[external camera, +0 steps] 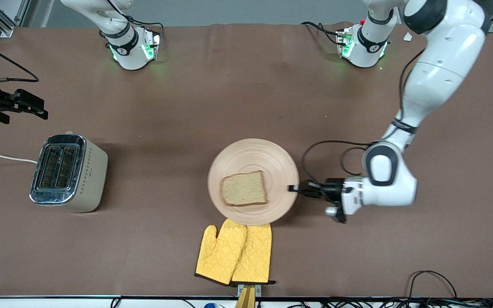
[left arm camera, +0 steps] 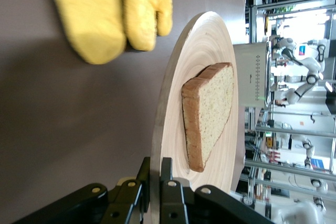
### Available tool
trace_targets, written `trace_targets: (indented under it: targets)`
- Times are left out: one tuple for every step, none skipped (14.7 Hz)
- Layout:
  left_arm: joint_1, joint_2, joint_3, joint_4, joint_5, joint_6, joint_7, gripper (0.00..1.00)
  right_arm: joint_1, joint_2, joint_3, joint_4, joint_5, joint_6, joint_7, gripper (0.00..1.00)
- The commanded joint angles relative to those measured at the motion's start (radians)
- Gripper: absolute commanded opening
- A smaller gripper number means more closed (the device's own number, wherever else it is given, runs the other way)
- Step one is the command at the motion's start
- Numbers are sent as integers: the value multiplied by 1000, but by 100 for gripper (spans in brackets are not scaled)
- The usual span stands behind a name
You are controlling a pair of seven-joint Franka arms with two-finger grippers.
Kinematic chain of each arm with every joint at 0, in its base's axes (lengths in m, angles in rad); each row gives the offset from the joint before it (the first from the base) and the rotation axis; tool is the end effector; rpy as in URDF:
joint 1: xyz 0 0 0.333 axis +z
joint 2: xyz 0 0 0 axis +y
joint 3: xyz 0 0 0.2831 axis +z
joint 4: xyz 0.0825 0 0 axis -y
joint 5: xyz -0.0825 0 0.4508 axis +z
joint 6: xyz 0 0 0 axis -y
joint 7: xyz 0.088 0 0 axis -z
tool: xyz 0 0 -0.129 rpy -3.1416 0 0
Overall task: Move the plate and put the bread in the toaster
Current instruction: 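Slide the plate with the left gripper toward the toaster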
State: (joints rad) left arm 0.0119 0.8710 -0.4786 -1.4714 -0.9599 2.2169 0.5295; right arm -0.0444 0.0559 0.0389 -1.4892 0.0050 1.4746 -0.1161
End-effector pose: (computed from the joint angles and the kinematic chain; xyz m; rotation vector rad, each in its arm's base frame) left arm 0.6796 -0.3382 0.1456 2.0442 -0.1768 -0.0586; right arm 0.6254 -0.0033 0.5703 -3.1234 -0.1734 0.1094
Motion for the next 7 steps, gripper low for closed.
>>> trace_targets:
  targets:
    - [-105,40,0,0,-156,105,12,0,-5,-19,-1,-16,0,-3,-2,100]
    - [-153,63,2,0,-193,145,20,0,-6,-19,-1,-16,0,-5,-2,100]
    - [-199,81,2,9,-204,177,21,0,-8,-18,-1,-16,1,-5,-2,100]
    - [-239,100,3,19,-212,225,21,0,-6,-16,-1,-17,4,-4,-2,100]
    - [-266,124,3,41,-221,266,23,0,0,-15,-1,-17,6,-2,0,100]
    - [-289,147,3,55,-229,286,23,0,11,-7,1,-19,10,4,4,100]
    - [-321,164,3,74,-249,312,23,0,43,2,1,-20,12,13,12,100]
